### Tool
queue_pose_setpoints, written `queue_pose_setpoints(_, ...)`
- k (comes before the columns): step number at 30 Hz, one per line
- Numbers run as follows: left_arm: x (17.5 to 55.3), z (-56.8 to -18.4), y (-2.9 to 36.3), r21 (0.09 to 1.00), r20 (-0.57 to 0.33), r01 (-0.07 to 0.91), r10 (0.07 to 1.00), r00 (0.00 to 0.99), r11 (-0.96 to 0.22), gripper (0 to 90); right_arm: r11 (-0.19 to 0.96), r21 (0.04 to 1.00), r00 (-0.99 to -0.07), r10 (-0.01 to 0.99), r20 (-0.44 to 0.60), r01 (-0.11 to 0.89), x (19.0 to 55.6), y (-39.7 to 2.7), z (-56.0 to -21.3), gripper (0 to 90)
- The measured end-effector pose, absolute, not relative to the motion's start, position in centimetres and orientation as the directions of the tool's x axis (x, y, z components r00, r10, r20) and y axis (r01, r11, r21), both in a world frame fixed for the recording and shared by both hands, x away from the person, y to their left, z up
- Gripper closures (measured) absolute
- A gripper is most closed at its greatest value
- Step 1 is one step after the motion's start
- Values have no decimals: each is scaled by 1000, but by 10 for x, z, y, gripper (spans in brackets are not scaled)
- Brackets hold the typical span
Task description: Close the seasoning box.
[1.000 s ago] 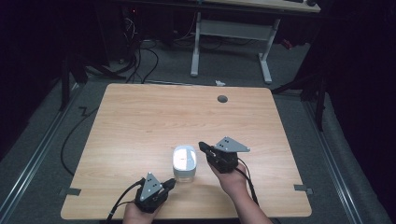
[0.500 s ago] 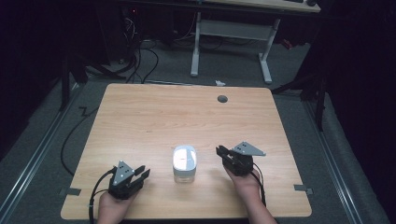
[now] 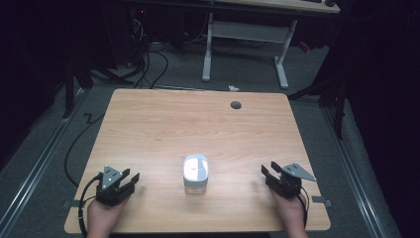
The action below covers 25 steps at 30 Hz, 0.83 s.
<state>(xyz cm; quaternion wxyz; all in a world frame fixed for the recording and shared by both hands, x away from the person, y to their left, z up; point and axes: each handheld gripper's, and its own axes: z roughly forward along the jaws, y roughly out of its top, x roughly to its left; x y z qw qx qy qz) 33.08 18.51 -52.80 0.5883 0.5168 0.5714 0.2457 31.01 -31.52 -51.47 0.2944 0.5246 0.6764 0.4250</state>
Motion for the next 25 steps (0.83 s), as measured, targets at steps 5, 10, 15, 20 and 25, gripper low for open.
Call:
queue_pose_setpoints(5,331,-532,197,881,-431,299,884,182,368,574,62,882,-224,973,50,467,303,-330,-517,512)
queue_pose_setpoints(10,330,-532,195,897,-398,278,901,172,343,555,101,878,-252,968,22,467,310,-324,-519,499)
queue_pose_setpoints(15,327,-530,197,884,-429,282,887,170,374,555,100,881,-271,962,33,463,309,-319,-519,496)
queue_pose_setpoints(20,327,-532,198,878,-436,294,884,167,378,557,102,883,-275,961,32,459,309,-318,-518,496)
queue_pose_setpoints(25,327,-531,198,879,-438,289,883,171,380,557,108,878,-276,961,29,466,310,-318,-519,491)
